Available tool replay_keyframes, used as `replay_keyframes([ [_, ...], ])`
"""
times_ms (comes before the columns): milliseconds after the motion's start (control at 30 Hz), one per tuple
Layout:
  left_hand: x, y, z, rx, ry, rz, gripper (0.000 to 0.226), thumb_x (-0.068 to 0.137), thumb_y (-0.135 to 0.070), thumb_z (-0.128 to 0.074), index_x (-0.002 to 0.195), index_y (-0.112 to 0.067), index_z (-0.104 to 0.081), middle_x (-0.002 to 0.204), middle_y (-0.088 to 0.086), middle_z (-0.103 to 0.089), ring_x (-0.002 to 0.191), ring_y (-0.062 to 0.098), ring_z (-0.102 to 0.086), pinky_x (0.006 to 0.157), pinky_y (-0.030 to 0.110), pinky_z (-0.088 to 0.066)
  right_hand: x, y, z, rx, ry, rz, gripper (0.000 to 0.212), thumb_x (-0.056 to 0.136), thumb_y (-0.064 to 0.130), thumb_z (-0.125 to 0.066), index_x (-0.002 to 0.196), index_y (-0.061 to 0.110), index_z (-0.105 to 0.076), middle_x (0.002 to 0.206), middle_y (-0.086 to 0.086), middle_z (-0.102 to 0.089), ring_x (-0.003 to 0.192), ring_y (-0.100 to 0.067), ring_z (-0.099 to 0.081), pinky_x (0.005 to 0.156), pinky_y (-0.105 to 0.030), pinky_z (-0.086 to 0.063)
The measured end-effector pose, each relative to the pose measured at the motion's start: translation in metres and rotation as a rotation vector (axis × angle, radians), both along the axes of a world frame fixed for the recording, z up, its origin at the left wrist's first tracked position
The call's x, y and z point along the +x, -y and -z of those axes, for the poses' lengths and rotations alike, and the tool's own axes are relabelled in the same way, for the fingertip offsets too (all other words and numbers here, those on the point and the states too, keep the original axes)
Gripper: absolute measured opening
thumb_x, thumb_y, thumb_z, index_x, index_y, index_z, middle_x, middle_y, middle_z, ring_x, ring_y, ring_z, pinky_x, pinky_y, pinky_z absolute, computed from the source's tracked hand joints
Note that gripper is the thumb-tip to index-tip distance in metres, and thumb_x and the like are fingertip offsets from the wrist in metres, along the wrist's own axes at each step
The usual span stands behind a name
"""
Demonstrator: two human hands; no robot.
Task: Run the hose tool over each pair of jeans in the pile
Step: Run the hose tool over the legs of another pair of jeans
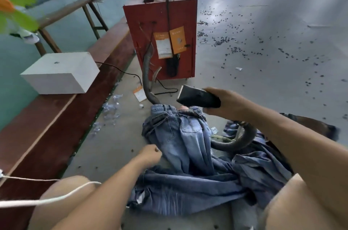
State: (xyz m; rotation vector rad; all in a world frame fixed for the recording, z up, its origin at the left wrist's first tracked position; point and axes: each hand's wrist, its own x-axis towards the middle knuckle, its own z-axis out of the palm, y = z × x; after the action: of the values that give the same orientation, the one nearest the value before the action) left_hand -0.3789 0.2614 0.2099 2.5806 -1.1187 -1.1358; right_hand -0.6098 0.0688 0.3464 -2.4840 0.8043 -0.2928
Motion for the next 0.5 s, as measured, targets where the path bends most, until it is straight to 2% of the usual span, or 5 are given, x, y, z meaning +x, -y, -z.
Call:
replay_keyframes([
  [67, -0.022, -0.005, 0.012, 0.117, -0.161, 0.092, 0.019, 0.097, -0.019, -0.048, 0.079, -0.015, -0.054, 0.078, 0.008, -0.053, 0.07, 0.023, -0.049, 0.059, 0.026, -0.042, -0.004, -0.001, 0.012, 0.001, -0.148, -0.071, 0.058, 0.089, 0.036, -0.074, 0.131, 0.058, -0.041, 0.091, 0.031, -0.064, 0.078, 0.004, -0.061, 0.067, -0.017, -0.043],
  [200, -0.057, 0.0, 0.021, 0.105, -0.586, -0.188, 0.014, 0.102, -0.011, -0.049, 0.102, -0.014, -0.062, 0.094, -0.001, -0.066, 0.073, 0.011, -0.059, 0.062, 0.023, -0.048, -0.003, -0.016, 0.043, -0.075, -0.403, -0.013, 0.052, 0.095, 0.039, -0.064, 0.137, 0.036, -0.033, 0.104, 0.003, -0.071, 0.071, -0.017, -0.057, 0.056, -0.03, -0.04],
  [267, -0.072, 0.009, 0.019, -0.034, -0.711, -0.048, 0.028, 0.098, -0.008, -0.055, 0.125, -0.015, -0.059, 0.121, -0.003, -0.067, 0.1, 0.007, -0.062, 0.081, 0.021, -0.053, 0.013, -0.029, 0.053, 0.006, -0.324, 0.11, 0.04, 0.095, 0.037, -0.064, 0.121, 0.025, -0.037, 0.106, -0.003, -0.068, 0.078, -0.024, -0.056, 0.065, -0.035, -0.041],
  [367, -0.095, 0.026, -0.005, -0.338, -0.785, 0.206, 0.07, 0.091, -0.017, -0.07, 0.152, -0.028, -0.038, 0.152, -0.012, -0.048, 0.141, 0.004, -0.044, 0.116, 0.028, -0.039, 0.056, -0.046, 0.054, 0.105, -0.065, 0.254, 0.04, 0.091, 0.034, -0.07, 0.116, 0.022, -0.04, 0.104, -0.004, -0.067, 0.087, -0.028, -0.061, 0.072, -0.037, -0.043],
  [500, -0.086, 0.048, -0.032, -0.622, -0.813, -0.264, 0.033, 0.107, -0.002, -0.044, 0.138, -0.009, -0.052, 0.145, 0.02, -0.054, 0.125, 0.029, -0.059, 0.095, 0.02, -0.052, 0.113, -0.061, 0.049, 0.147, 0.066, 0.279, 0.039, 0.09, 0.028, -0.072, 0.114, 0.018, -0.043, 0.098, -0.003, -0.057, 0.086, -0.03, -0.059, 0.072, -0.04, -0.046],
])
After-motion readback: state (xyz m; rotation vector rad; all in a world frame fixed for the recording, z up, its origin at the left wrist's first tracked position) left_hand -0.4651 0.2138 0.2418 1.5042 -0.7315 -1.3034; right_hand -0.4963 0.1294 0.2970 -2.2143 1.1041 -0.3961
